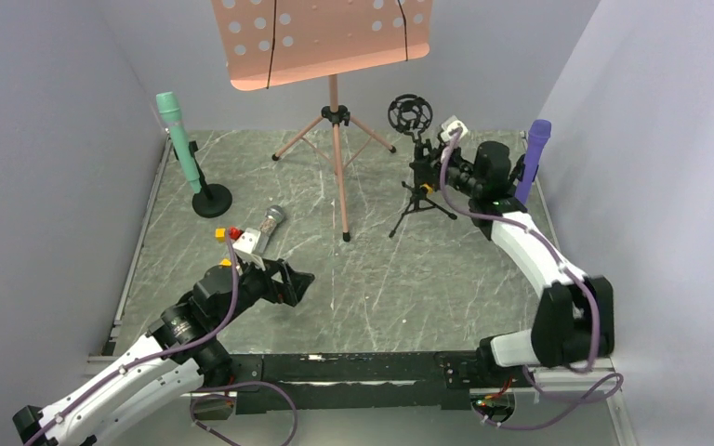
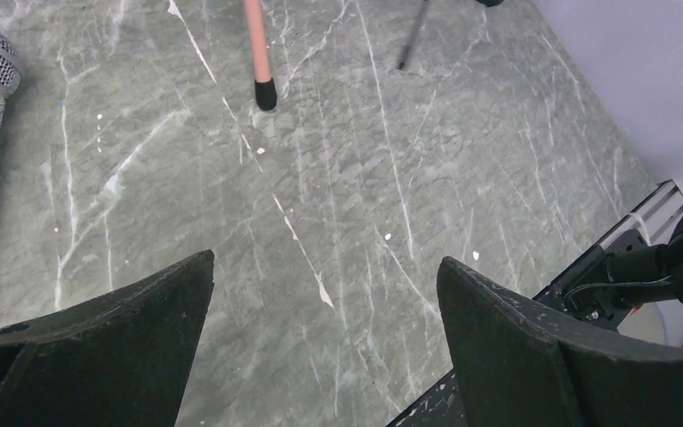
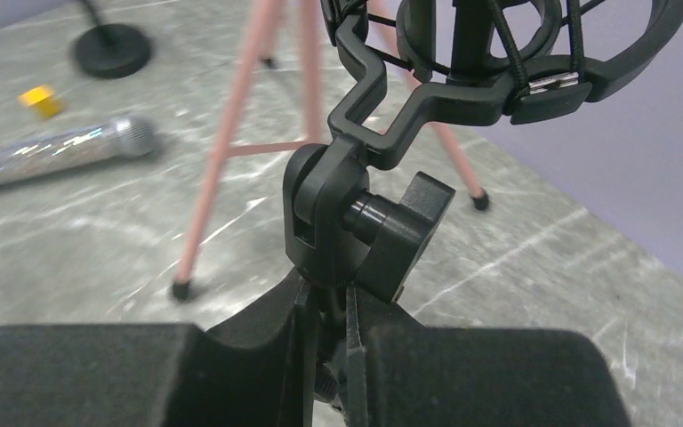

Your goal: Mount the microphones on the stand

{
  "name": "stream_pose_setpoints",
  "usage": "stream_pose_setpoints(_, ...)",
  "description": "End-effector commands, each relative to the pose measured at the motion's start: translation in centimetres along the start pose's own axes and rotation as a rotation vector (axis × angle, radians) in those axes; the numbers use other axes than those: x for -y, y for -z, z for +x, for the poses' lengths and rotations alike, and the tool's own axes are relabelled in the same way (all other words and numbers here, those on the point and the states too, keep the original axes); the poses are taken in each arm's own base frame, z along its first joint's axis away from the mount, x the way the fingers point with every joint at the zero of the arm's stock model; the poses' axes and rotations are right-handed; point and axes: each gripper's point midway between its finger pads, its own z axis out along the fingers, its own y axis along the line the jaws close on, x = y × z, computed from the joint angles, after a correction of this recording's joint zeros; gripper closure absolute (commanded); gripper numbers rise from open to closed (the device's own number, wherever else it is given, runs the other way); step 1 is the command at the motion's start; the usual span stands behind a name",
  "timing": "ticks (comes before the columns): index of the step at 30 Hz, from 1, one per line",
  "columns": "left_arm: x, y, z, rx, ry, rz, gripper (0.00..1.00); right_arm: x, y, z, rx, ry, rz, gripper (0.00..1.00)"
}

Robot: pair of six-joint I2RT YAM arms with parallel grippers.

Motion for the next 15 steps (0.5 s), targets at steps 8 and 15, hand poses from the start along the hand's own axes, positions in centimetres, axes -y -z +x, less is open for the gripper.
stream_pose_setpoints(8, -0.4, 1.0, -1.7, 0.017, -0.058, -0.043, 0.01, -18.8, 12.6, -1.3, 0.011, 0.092, -0.861, 1.00)
stream_pose_setpoints(15, -0.5, 0.2, -1.0, -0.009, -0.044, -0.051, 0.01, -21.5, 12.7, 2.1, 0.004, 0.105, -0.939, 1.00)
